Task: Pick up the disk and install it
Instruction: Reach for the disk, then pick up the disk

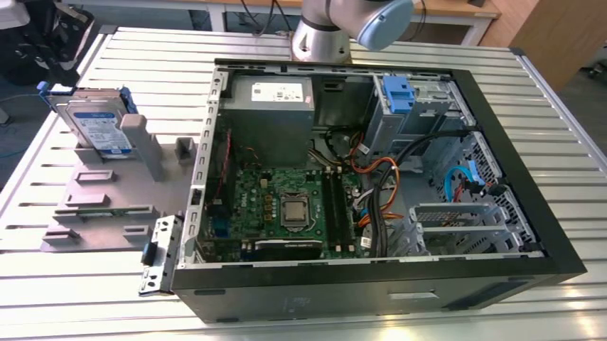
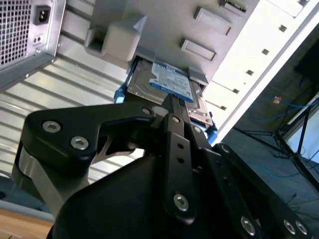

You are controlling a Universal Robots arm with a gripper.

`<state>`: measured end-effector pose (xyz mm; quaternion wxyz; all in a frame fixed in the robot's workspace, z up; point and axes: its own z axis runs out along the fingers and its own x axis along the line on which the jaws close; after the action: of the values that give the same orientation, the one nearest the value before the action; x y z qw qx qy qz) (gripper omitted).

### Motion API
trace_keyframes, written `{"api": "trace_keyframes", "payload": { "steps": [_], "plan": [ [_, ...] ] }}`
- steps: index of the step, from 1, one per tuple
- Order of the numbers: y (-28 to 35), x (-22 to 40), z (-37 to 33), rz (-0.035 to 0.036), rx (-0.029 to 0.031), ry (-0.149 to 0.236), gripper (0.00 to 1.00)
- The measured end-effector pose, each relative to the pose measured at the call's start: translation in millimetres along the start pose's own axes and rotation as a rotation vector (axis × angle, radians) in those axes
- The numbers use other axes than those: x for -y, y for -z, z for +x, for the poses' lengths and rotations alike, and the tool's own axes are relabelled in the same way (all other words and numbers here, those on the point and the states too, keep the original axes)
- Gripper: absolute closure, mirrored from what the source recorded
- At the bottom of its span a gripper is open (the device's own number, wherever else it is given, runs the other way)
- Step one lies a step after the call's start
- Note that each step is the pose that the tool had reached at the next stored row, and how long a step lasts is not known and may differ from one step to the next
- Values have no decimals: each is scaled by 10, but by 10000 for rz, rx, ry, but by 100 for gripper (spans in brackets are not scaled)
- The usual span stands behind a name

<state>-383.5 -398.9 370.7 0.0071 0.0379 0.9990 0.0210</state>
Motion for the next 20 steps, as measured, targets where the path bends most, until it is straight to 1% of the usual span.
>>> {"api": "trace_keyframes", "payload": {
  "steps": [14,17,20],
  "plan": [
    [0,0,-6,0,-1,4,89],
    [0,0,-5,-1,-4,80,89],
    [0,-1,-5,-3,-11,235,89]
  ]
}}
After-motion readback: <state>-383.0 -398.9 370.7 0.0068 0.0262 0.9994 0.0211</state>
